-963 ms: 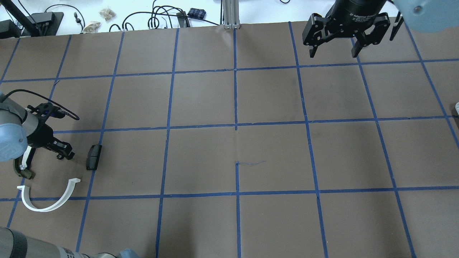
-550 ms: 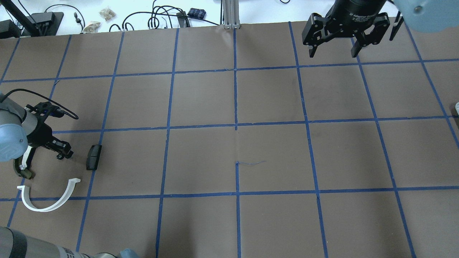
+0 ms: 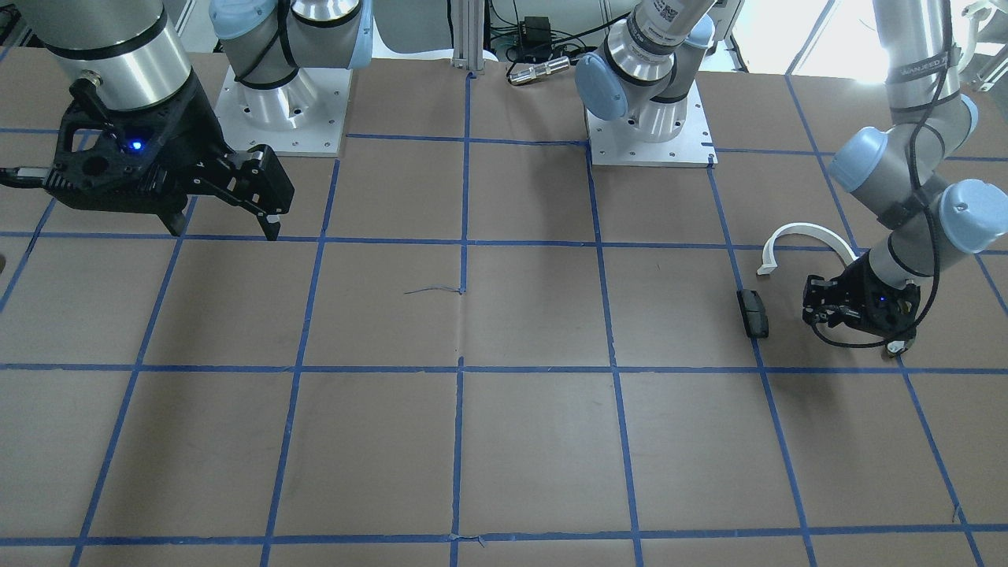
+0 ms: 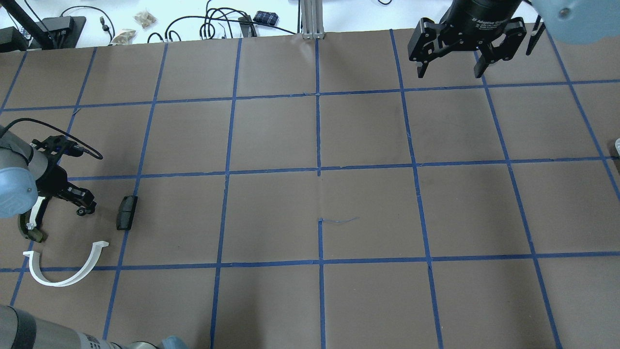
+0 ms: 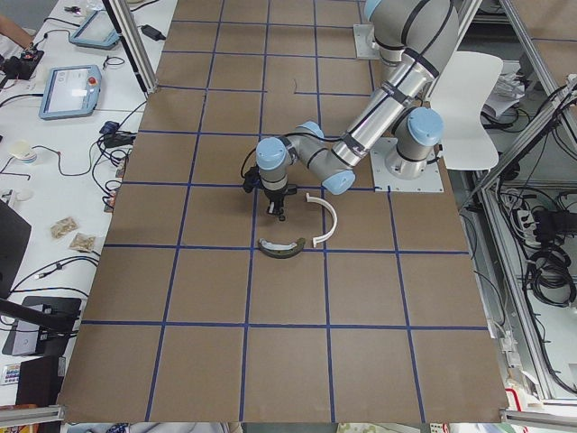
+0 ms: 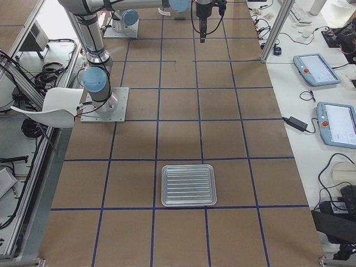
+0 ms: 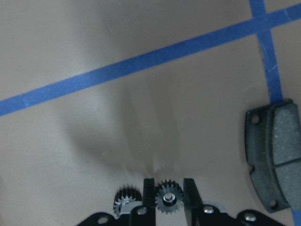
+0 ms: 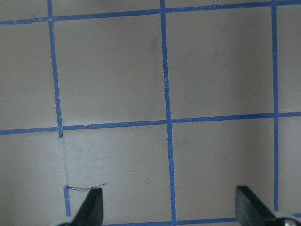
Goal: Place bearing gear from tray to pile
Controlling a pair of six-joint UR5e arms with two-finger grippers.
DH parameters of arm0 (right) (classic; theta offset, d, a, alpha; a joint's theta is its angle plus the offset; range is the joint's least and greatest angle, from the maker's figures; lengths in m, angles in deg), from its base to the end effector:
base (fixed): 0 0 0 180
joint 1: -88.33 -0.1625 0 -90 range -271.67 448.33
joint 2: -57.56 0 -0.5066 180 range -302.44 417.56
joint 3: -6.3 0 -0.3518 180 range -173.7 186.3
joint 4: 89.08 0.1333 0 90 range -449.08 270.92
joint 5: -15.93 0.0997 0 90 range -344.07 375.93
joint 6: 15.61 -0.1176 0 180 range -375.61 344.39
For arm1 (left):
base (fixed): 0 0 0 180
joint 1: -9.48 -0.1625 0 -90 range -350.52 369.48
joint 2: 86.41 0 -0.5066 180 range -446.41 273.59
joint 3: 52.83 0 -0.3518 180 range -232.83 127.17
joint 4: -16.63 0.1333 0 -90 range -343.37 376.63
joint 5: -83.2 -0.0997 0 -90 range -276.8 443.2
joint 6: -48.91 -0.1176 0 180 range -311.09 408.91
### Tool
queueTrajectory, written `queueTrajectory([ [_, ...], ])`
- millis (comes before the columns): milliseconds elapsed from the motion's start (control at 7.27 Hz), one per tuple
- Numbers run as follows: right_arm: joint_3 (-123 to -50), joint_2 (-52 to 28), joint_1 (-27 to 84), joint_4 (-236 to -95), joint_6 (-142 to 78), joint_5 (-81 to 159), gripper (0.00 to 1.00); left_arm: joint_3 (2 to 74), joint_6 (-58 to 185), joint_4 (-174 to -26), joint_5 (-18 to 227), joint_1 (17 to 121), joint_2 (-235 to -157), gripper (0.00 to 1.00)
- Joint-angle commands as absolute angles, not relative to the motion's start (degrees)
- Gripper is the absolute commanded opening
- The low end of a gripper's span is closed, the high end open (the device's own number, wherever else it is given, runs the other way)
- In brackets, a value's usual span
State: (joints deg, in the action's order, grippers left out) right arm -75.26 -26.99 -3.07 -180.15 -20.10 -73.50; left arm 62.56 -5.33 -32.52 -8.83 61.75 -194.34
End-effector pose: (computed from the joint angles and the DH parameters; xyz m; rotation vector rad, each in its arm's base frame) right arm 0.1468 -0.5038 0.5749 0.0837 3.1250 -0.1099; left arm 0.2078 -0.4796 0.2814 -0.4512 -3.1014 -0.0869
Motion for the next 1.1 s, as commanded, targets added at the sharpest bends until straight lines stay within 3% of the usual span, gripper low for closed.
queueTrajectory([
  [0,-75.26,-26.99,-3.07,-180.22,-20.10,-73.46,1.00,62.48,-0.61,-33.02,-8.21,64.13,-191.63,0.74],
  [138,-75.26,-26.90,-2.99,-180.23,-20.10,-73.28,1.00,62.31,1.25,-33.11,-8.29,69.02,-189.00,0.79],
  [550,-75.26,-26.99,-2.90,-180.23,-20.10,-73.37,1.00,61.96,12.05,-33.55,-8.11,82.48,-182.32,0.81],
  [825,-75.26,-26.99,-2.90,-180.23,-20.10,-73.28,1.00,59.60,27.98,-37.73,-8.46,90.82,-179.06,0.89],
  [963,-75.26,-26.99,-2.90,-180.23,-20.10,-73.19,1.00,55.67,35.04,-45.08,-8.29,95.30,-177.74,0.98],
])
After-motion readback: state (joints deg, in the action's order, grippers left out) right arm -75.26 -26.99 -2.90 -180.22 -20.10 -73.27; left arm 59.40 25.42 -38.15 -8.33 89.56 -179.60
